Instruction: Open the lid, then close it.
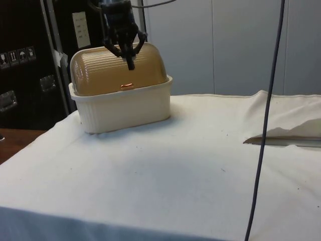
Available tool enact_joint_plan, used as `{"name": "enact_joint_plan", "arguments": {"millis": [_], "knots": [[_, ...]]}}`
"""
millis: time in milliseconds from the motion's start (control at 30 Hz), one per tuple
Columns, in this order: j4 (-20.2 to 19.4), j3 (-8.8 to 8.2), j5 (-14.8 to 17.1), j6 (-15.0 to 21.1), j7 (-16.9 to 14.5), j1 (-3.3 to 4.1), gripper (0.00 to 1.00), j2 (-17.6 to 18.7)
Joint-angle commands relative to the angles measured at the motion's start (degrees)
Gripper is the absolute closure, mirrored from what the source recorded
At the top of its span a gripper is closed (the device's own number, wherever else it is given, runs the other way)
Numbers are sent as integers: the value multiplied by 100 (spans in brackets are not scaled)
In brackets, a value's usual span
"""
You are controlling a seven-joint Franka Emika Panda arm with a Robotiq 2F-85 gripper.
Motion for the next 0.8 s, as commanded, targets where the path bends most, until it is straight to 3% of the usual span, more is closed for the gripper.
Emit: {"name": "enact_joint_plan", "arguments": {"millis": [0, 133, 167, 667, 767], "knots": [[86, 17, 29, -109, -86, 0, 100, 34], [149, 11, -11, -178, -126, 17, 100, 40], [235, 29, 29, -269, -281, 6, 100, 69], [344, 11, 6, -264, -848, 17, 100, 63], [361, 40, 120, -235, -1083, -6, 100, 63]]}}
